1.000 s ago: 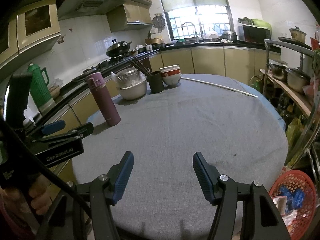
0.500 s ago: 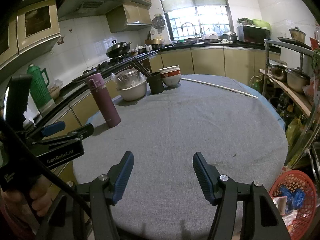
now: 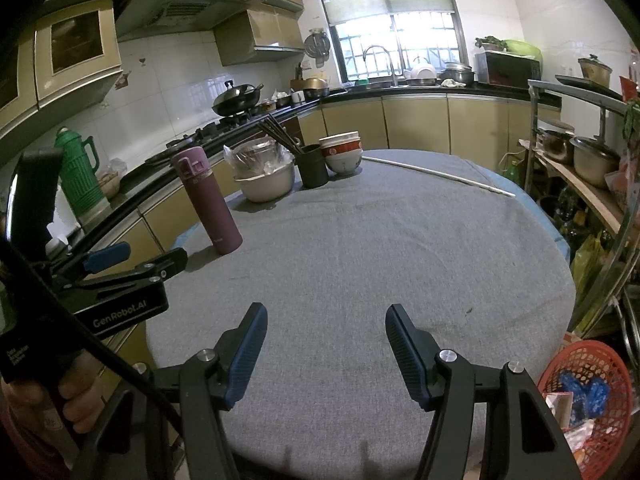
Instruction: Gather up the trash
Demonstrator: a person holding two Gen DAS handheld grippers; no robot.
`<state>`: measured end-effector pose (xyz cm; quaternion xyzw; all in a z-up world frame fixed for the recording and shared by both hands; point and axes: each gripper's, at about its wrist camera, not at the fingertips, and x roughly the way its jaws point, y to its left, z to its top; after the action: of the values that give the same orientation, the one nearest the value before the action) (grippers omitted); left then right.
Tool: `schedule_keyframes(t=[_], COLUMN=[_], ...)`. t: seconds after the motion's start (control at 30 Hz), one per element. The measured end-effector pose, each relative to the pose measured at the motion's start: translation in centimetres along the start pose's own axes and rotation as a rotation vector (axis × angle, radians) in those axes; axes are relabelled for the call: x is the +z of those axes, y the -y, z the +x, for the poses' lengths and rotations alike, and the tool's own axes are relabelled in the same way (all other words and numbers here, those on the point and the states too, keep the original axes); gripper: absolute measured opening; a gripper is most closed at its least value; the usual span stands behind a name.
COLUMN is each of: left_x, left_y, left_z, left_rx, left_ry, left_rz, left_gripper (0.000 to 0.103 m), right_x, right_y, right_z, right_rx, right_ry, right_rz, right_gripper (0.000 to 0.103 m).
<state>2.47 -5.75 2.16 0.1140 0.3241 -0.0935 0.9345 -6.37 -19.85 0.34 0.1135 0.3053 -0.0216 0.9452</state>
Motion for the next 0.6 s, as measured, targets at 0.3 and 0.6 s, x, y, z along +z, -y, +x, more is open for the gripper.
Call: schedule_keyframes(t=[0.3,0.6], left_x=[-0.3,-0.45], left_y=[-0.22,-0.38], left_z=[0.03,0.03], left_rx=[-0.004,-0.006], left_ry=[-0.003,-0.007], left_rz=[-0.003,-0.01], left_gripper=[0.082,0.082], right_x=[-0.05,-0.12], right_y=[-0.1,-0.33], right_z=[-0.01,0.01], right_rx=[0.0,-0.002], right_ry=[0.0,-0.001], right_rz=[0.0,-0.005], right_gripper=[0.065,0.065])
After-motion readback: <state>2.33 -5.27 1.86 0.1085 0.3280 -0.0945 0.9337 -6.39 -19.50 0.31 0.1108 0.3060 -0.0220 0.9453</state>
